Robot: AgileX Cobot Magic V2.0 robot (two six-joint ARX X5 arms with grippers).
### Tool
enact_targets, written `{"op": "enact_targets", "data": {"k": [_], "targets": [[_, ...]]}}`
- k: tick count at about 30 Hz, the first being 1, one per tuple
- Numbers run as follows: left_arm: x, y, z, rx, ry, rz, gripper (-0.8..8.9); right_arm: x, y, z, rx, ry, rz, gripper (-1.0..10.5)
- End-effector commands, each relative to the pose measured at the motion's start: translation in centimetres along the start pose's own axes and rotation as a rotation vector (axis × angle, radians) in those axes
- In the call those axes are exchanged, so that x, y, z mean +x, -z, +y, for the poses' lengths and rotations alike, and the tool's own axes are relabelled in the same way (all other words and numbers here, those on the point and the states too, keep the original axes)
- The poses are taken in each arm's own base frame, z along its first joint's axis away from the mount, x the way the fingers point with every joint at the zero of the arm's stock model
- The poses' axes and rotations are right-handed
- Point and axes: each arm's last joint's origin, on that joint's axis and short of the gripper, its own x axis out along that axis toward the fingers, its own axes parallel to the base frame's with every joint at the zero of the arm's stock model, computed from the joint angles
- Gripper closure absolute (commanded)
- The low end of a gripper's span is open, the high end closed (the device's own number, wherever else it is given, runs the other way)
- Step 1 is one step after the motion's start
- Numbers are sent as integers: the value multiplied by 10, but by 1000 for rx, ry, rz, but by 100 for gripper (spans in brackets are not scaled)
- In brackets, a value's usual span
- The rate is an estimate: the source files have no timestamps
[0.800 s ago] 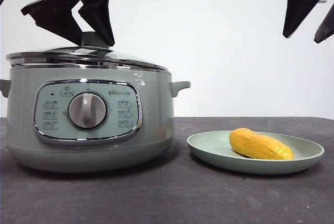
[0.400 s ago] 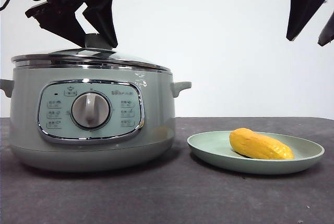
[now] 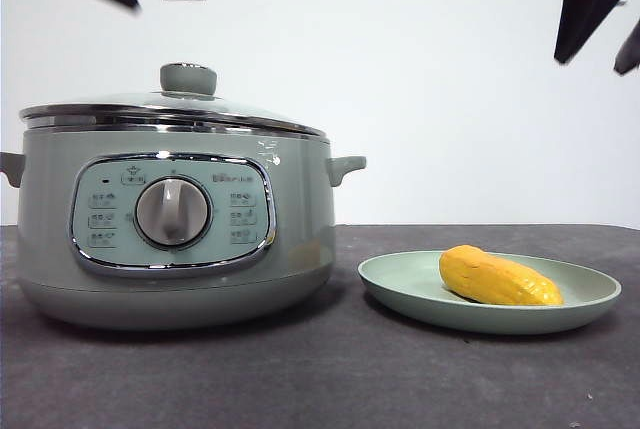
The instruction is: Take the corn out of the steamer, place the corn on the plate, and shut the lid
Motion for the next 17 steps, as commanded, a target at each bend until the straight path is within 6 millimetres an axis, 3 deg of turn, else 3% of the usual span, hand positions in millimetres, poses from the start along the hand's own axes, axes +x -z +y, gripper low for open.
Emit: {"op": "enact_targets", "data": {"k": [1, 2, 6, 12, 17], "targets": [[-29, 3, -1, 2, 7, -24, 822, -11, 1, 0, 9, -7, -57, 853], [-40, 5, 0, 11, 0, -34, 820, -18, 2, -1, 6, -9, -86, 947], [-66, 23, 5, 52, -154, -78, 822, -40, 15, -2, 7, -25, -275, 963], [-68, 72, 10, 47, -167, -177, 822, -49, 48, -6, 17, -41, -472, 963], [-67, 93, 13, 35, -157, -219, 821, -48, 58, -7, 28, -47, -524, 959]]}}
